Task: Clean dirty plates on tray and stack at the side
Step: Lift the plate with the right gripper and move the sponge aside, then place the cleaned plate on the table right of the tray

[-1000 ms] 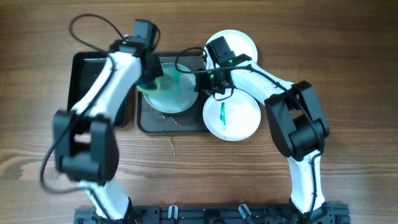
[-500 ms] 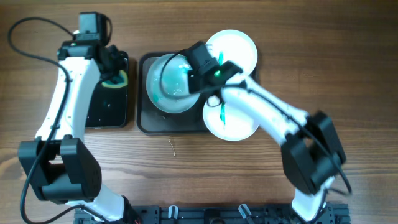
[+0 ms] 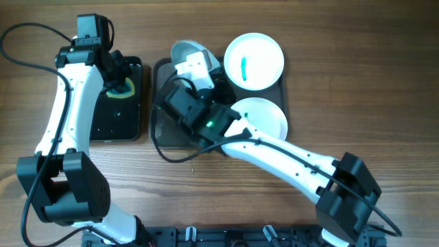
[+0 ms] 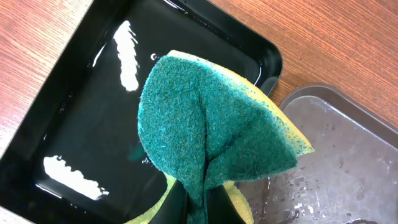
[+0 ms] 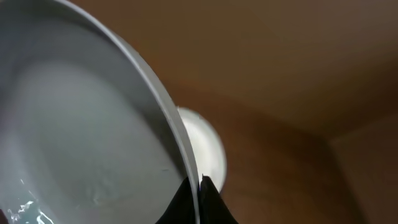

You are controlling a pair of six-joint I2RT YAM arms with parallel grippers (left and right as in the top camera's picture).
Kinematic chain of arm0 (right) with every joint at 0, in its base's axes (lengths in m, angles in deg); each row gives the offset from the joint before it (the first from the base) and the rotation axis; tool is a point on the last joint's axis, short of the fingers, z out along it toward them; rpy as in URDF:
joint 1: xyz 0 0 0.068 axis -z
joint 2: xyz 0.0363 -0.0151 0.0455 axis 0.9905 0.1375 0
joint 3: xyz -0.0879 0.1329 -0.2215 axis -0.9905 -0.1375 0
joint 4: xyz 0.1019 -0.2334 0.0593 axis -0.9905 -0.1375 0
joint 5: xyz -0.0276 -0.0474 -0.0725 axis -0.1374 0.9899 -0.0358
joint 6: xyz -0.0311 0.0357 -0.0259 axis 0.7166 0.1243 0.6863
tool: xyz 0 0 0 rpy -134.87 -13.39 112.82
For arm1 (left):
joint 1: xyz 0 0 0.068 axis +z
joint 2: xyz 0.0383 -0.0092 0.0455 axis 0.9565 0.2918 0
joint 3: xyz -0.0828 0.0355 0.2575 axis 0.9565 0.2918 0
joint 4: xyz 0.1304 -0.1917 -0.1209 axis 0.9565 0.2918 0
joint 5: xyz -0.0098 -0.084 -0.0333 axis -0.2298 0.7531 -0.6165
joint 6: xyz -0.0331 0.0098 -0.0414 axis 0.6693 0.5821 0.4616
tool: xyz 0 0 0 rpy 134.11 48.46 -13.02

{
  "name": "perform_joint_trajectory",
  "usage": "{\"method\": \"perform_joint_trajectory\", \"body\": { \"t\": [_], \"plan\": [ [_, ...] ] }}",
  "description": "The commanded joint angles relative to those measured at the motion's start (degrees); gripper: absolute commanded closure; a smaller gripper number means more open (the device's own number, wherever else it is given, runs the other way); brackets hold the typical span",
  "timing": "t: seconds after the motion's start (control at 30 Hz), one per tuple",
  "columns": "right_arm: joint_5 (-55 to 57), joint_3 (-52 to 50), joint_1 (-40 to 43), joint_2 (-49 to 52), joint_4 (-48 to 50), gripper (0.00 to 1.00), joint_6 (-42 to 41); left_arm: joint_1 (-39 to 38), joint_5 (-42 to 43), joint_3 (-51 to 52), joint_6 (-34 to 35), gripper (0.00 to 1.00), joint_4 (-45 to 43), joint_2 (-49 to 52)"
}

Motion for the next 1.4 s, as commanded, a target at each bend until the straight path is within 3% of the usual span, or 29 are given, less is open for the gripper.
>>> {"method": "perform_joint_trajectory", "body": {
  "t": [0.0,0.17,0.43,0.53,0.67,0.77,0.93,1.1,1.37],
  "plan": [
    [16.1,0.2,-2.4,-0.8,5.6,0.96,10.6,0.1,0.2,-0.1,0.9,0.96,-0.1,0.2],
    [19.7,0.2,-3.6,-0.8,13.1,0.96,17.7,0.1,0.8,-0.1,0.9,0.96,-0.1,0.2],
    [13.8,0.1,-3.6,-0.8,12.4,0.96,17.8,0.1,0.7,-0.1,0.9,0.96,-0.1,0.2],
    [5.5,0.1,-3.2,-0.8,7.3,0.96,12.7,0.0,0.8,-0.1,0.9,0.96,-0.1,0.2],
    [-12.6,0.1,-0.4,-0.8,-3.8,0.96,-3.2,0.0,0.8,-0.1,1.0,0.96,-0.1,0.2],
    [-31.0,0.1,4.4,-0.7,-8.4,0.96,-12.7,0.0,0.8,-0.1,1.0,0.96,-0.1,0.2],
    [-59.3,0.2,14.1,-1.1,-7.5,0.96,-13.7,-1.3,0.8,-0.1,1.0,0.96,-0.1,0.2],
    [-85.4,0.2,28.9,-3.1,-8.1,0.96,-14.1,-5.5,0.7,-0.1,0.9,0.96,-0.5,0.2],
    [-78.9,-0.3,47.8,-4.5,-20.2,0.96,-11.7,-10.4,0.7,-0.1,1.0,0.96,-3.0,0.2]
  ]
}}
